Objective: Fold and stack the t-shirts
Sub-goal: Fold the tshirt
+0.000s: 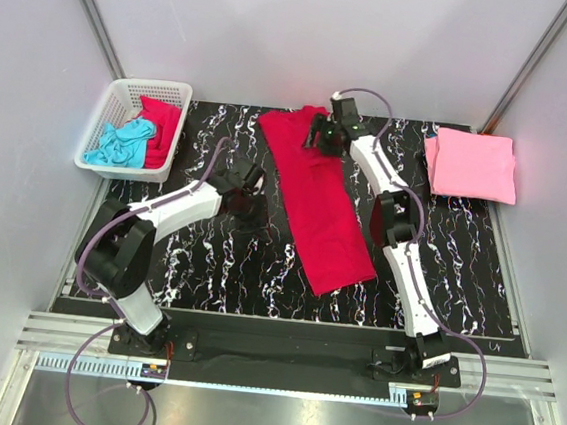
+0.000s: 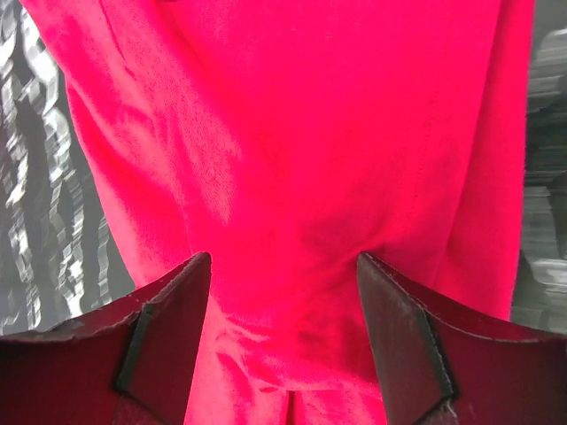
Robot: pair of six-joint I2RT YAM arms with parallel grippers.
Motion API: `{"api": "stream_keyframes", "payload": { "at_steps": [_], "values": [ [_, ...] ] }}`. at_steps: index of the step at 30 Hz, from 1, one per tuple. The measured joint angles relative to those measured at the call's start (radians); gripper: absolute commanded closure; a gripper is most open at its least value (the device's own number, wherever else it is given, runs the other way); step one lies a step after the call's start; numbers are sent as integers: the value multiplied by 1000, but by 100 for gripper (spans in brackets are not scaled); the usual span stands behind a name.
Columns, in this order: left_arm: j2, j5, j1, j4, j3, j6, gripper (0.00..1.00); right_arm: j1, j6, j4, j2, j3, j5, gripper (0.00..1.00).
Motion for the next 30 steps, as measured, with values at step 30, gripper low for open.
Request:
{"api": "stream_keyframes", "payload": {
  "at_steps": [30],
  "values": [
    [386,-70,-415,170,288,-66,78,-67,-128,-110,-171,-204,15,0]
  ]
}}
